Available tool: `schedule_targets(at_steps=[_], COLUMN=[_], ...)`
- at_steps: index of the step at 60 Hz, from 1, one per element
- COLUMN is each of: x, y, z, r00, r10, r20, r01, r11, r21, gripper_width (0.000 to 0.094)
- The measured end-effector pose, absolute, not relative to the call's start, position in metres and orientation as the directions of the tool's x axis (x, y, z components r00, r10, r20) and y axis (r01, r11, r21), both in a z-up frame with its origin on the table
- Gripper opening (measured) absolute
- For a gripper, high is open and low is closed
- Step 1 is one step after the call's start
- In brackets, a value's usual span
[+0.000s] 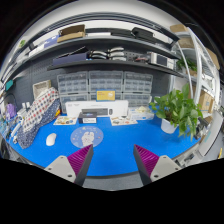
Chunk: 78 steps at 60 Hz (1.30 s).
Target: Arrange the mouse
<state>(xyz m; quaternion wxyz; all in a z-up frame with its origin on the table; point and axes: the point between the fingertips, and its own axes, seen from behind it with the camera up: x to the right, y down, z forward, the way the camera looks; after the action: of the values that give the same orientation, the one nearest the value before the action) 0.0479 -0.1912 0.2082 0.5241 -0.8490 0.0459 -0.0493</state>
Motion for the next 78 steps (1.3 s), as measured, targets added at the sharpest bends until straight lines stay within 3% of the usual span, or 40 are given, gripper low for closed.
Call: schedule_targets(at_steps=[8,18,40,53,69,78], x=[0.029,-0.024,-0.222,-0.300,-0.330,-0.331], y=[-0.190,-0.190,-0.136,-0.058,0.030,0.056], z=[0.190,0.135,0.034,0.011,-0.006,-0.015], r00=[0.994,0.998,0.985,0.978,0.986,0.990], r10=[-0.111,-0.063,0.162,0.199,0.159,0.140], r20=[0.018,0.006,-0.061,-0.069,-0.045,-0.022], r01=[-0.034,-0.026,0.054,0.080,0.079,0.085], r11=[-0.446,-0.505,-0.623,-0.654,-0.690,-0.713], r21=[-0.894,-0.863,-0.781,-0.752,-0.719,-0.696], gripper_width=[0.0819,0.0810,0.0810,0.0810,0.0804,0.0722])
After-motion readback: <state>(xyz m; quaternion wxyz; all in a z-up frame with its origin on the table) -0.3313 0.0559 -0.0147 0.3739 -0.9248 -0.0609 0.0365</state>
